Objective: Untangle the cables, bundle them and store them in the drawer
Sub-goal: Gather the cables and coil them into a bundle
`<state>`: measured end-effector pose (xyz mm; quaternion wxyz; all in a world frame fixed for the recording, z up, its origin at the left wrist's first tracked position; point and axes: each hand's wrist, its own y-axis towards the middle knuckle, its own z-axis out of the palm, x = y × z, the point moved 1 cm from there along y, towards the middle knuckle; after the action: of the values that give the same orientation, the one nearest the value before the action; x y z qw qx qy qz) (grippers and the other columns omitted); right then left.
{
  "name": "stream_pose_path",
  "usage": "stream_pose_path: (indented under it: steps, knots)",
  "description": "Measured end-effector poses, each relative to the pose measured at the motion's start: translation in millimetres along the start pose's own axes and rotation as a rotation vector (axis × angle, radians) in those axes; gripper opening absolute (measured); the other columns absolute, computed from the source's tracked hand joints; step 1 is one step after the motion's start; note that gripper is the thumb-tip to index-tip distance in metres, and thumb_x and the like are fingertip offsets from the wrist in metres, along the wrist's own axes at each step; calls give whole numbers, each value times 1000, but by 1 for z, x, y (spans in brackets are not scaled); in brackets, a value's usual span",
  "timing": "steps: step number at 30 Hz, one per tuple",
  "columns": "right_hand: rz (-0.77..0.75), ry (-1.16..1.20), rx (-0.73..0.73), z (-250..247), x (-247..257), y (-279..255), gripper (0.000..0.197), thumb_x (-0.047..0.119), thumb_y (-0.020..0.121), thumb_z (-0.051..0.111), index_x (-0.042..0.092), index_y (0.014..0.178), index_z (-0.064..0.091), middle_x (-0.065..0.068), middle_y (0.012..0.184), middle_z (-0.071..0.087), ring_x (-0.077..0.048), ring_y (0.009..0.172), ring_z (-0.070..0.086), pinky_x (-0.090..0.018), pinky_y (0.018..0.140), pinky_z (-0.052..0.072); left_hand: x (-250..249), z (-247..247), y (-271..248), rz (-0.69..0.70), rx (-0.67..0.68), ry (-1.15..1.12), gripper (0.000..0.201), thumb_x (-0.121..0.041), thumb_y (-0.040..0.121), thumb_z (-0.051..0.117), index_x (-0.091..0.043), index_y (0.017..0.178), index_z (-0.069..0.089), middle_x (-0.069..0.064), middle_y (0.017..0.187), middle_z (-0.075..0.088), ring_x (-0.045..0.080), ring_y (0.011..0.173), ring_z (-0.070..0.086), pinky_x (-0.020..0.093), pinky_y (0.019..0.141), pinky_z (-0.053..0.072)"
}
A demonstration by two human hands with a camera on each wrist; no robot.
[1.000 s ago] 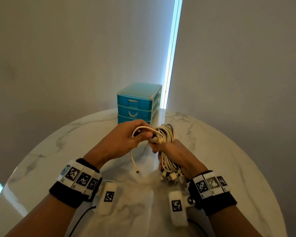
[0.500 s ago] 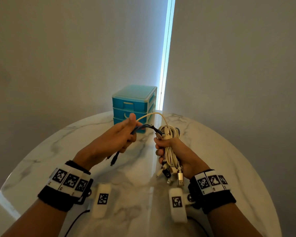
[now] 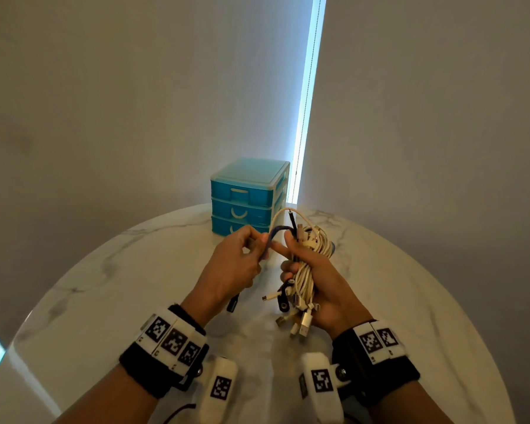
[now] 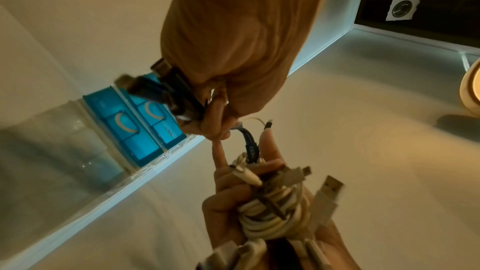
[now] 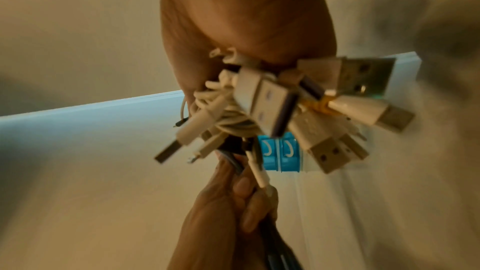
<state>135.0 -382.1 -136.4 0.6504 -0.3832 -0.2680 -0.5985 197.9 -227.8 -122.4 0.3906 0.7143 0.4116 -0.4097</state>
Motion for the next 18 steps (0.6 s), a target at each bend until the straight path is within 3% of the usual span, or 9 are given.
stream_pose_path:
  steps: [4, 8, 11, 15, 16, 18]
  knots:
    - [-87, -75, -122, -3, 1, -1, 62, 46, 81, 89, 8, 128, 74, -2, 62, 41, -13, 48, 47, -27, 44, 47, -7, 0, -4, 82, 23, 176, 28, -47, 107, 55, -23, 95, 64, -6, 90, 73, 5, 65, 60, 18, 55, 46]
    - [-58, -107, -193, -3, 3, -6, 45, 43, 84, 88, 11, 109, 68, -6, 61, 44, -18, 47, 52, -29, 42, 49, -11, 1, -7, 156, 124, 413, 22, -35, 109, 55, -22, 94, 65, -9, 88, 72, 6, 85, 65, 28, 81, 53]
    - [-47, -161, -230, -3, 2, -6, 40, 38, 82, 91, 8, 91, 67, -6, 60, 47, -20, 45, 55, -32, 45, 52, -11, 3, -9, 185, 179, 541, 19, -30, 109, 55, -21, 100, 68, -7, 92, 74, 10, 85, 68, 35, 85, 58]
    - [-107, -186, -333, -8, 2, 0, 53, 36, 72, 96, 3, 107, 73, -13, 70, 48, -25, 53, 55, -36, 55, 53, -12, -1, -8, 100, 270, 532, 20, -29, 111, 54, -24, 124, 67, -10, 104, 72, 8, 78, 70, 23, 74, 55]
    - [-131, -188, -353, -9, 4, 0, 51, 35, 72, 95, 4, 106, 74, -12, 67, 49, -25, 53, 53, -37, 57, 51, -12, -4, -7, 76, 279, 505, 27, -29, 110, 55, -26, 136, 63, -9, 112, 71, 5, 79, 70, 20, 72, 54]
    - [-168, -215, -394, -11, 9, -2, 43, 31, 75, 94, 3, 98, 72, -10, 59, 51, -25, 50, 56, -39, 61, 51, -11, -9, -5, 73, 261, 431, 58, -24, 109, 59, -35, 161, 36, -4, 145, 58, 0, 94, 66, 17, 81, 53]
